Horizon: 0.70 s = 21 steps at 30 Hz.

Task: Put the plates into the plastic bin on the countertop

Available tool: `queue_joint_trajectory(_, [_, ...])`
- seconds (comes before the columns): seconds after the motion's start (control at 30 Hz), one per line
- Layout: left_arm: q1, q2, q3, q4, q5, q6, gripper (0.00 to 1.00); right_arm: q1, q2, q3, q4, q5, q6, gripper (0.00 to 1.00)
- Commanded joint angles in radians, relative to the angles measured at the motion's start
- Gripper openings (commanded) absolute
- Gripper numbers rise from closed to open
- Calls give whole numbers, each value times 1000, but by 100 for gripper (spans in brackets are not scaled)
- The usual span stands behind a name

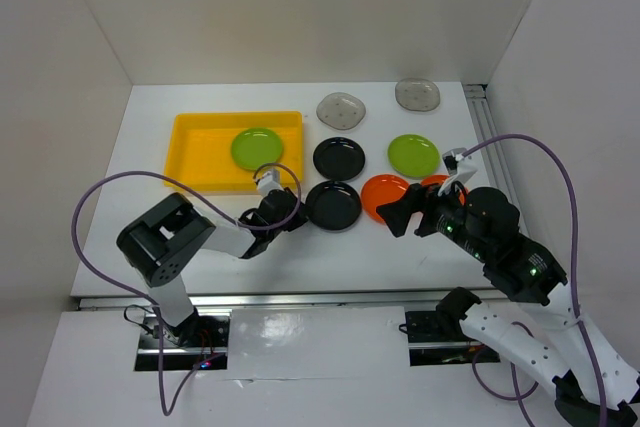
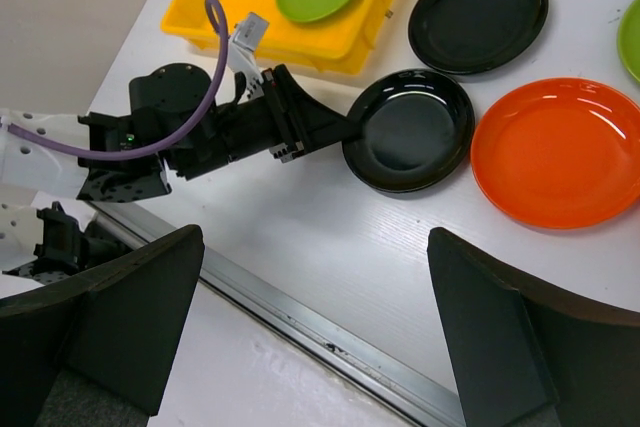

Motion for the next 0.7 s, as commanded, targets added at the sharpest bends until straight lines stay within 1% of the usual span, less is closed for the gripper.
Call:
queue_joint_trajectory(0.0, [-4,34,-20,-82,-22,-14,28,-4,-14,7,39,1,-8,100])
queue_joint_trajectory(0.03, [-4,34,-20,-82,-31,-23,19,-4,-14,7,39,1,-8,100])
queue_joint_trajectory(0.07, [-4,34,-20,-100,-31,-34,12,-4,-14,7,39,1,-8,100])
queue_joint_trajectory(0.13, [-4,11,-20,-131,-45,-34,2,-4,-14,7,39,1,-8,100])
queue_joint_trajectory(0.17, [-4,-2,-20,-148,-45,-48,0,-4,-14,7,39,1,-8,100])
queue_joint_trajectory(0.23, [-4,-74,-29,-178,-54,-57,0,-4,-14,7,39,1,-8,100])
queue_joint_trajectory(0.3, [-15,-147,-29,-279,-68,-69,0,-4,-14,7,39,1,-8,100])
queue_joint_trajectory(0.33, [-27,-232,-8,-331,-79,-80,0,-4,-14,7,39,1,-8,100])
queue_joint_trajectory(0.37, [-40,-276,6,-376,-79,-80,0,-4,-14,7,39,1,-8,100])
queue_joint_trajectory(0.4, [-40,-316,23,-458,-88,-56,0,-4,-14,7,39,10,-8,100])
queue_joint_trajectory(0.47, [-40,-411,106,-554,-97,-36,0,-4,-14,7,39,19,1,100])
queue_joint_trajectory(0.5, [-40,-434,143,-603,-109,-24,0,-14,-14,7,30,28,1,100])
queue_joint_trajectory(0.53, [-31,-451,179,-699,-121,-13,0,-14,-14,7,30,28,1,100])
queue_joint_trajectory(0.57, [-17,-465,240,-732,-131,-2,0,-14,-14,7,30,37,1,100])
queue_joint_trajectory(0.6, [20,-476,268,-758,-131,7,0,-14,-14,7,30,38,1,100])
queue_joint_trajectory(0.63, [48,-476,296,-821,-144,7,0,-14,-4,7,30,38,10,100])
queue_joint_trajectory(0.67, [81,-467,352,-838,-145,7,0,-14,-4,7,41,38,11,100])
